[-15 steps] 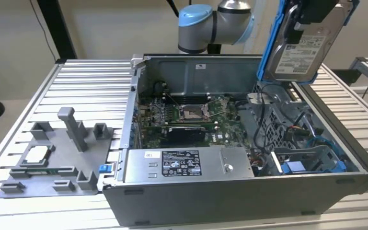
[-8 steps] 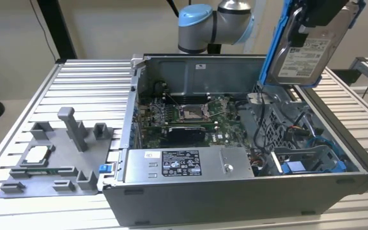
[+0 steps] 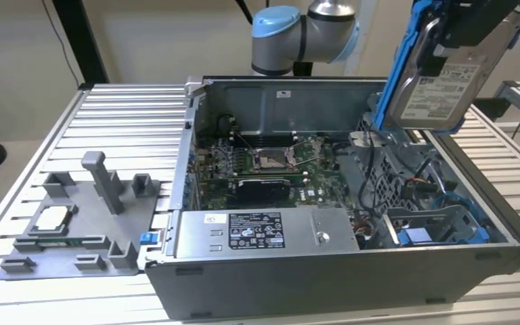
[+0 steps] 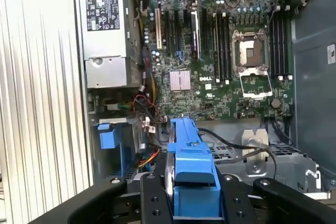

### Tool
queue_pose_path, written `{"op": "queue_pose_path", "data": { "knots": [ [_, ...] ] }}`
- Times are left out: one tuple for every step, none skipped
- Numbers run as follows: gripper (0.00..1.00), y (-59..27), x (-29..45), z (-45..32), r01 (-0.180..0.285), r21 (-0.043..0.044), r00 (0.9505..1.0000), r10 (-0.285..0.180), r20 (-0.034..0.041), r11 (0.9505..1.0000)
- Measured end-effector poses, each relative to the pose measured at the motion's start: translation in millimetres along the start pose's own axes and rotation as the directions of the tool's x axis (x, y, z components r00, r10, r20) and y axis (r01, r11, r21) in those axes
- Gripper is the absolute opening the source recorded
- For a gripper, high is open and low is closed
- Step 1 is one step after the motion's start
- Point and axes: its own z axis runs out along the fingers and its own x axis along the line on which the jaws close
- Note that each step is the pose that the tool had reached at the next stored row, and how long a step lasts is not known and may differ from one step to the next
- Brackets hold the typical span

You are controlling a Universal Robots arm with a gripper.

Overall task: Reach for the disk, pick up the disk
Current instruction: 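Pick up the disk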

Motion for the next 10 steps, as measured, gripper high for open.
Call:
{"op": "queue_pose_path", "data": {
  "knots": [
    [0.00,-0.4,4.1,0.2,0.000,0.0000,1.0000,0.000,0.0000,1.0000],
    [0.00,-0.8,7.9,0.2,0.000,0.0000,1.0000,0.000,0.0000,1.0000],
    [0.00,-1.2,12.0,0.4,0.000,0.0000,1.0000,0.000,0.0000,1.0000],
    [0.00,-1.6,16.5,0.7,0.000,-0.0001,1.0000,0.000,0.0001,1.0000],
    [0.00,-2.1,20.8,0.8,0.000,-0.0002,1.0000,0.000,-0.0001,1.0000],
    [0.00,-2.8,25.2,1.1,0.000,-0.0003,1.0000,0.000,0.0000,1.0000],
    [0.00,-3.8,29.7,1.4,0.000,-0.0005,1.0000,0.000,0.0000,1.0000],
    [0.00,-5.0,33.8,1.7,0.000,-0.0008,1.0000,0.000,-0.0001,1.0000],
    [0.00,-6.6,38.1,2.0,0.000,-0.0011,1.0000,0.000,-0.0001,1.0000],
    [0.00,-8.0,42.4,2.4,0.000,-0.0015,1.0000,0.000,0.0000,1.0000]
  ]
}}
